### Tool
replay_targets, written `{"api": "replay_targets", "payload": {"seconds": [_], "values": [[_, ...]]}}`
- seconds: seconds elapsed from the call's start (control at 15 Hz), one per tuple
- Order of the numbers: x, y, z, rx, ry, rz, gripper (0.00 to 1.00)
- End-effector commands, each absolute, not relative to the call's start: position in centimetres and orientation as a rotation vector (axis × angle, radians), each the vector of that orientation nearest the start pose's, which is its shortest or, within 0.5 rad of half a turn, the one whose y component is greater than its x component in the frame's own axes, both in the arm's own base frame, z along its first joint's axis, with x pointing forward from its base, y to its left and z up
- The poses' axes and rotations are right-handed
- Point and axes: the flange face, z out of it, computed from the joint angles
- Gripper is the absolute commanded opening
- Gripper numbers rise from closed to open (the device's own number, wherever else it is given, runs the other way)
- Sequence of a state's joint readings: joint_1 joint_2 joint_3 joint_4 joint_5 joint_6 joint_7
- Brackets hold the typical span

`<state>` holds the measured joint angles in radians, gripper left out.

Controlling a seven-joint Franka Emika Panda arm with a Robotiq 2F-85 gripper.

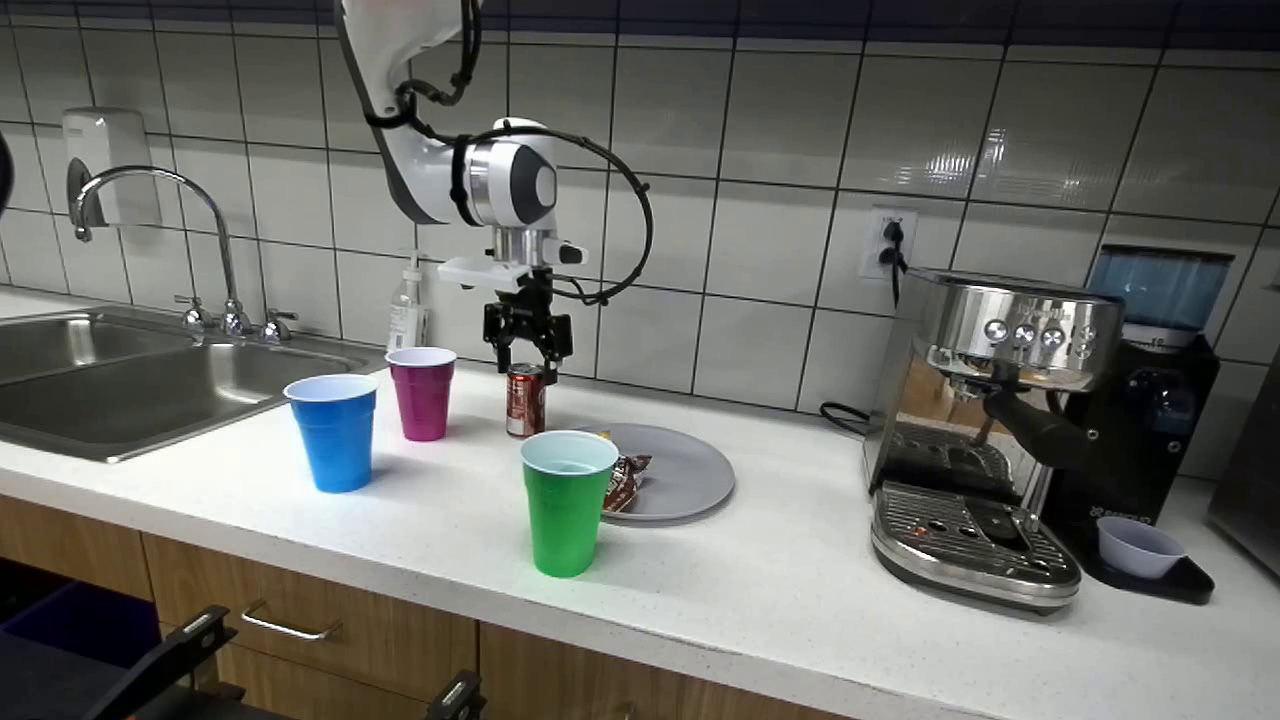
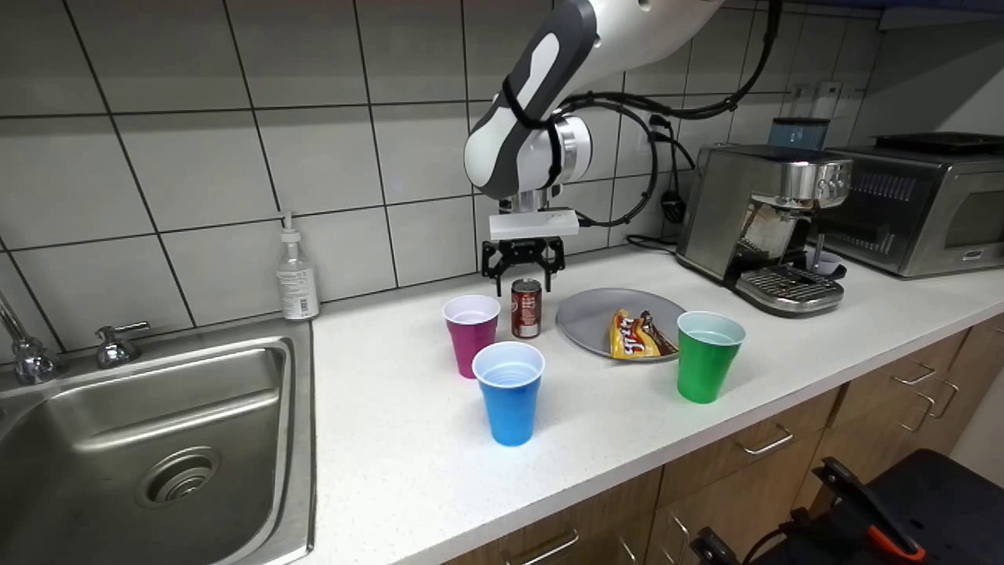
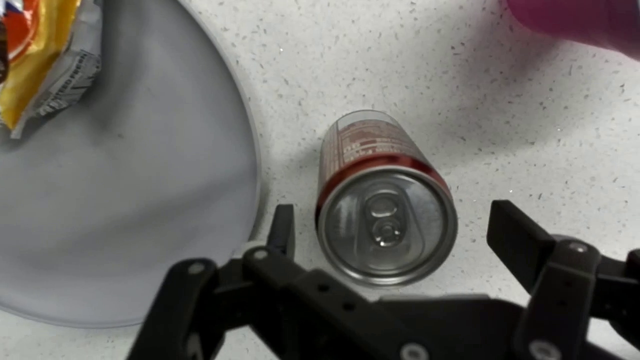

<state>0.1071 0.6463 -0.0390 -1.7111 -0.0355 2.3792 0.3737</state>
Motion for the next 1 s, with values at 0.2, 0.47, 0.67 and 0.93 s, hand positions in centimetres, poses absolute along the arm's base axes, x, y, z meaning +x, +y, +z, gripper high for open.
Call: {"api": "replay_targets", "payload": {"seconds": [0.2,0.47,0.67,0.93], "values": [[66.9,3.6,24.3,-3.107,0.386,-0.063,1.00],[66.3,2.1,25.4,-3.088,0.373,-0.080,1.00],[65.5,0.6,25.9,-3.082,0.376,-0.071,1.00],[64.2,-1.5,26.1,-3.082,0.386,-0.054,1.00]]}}
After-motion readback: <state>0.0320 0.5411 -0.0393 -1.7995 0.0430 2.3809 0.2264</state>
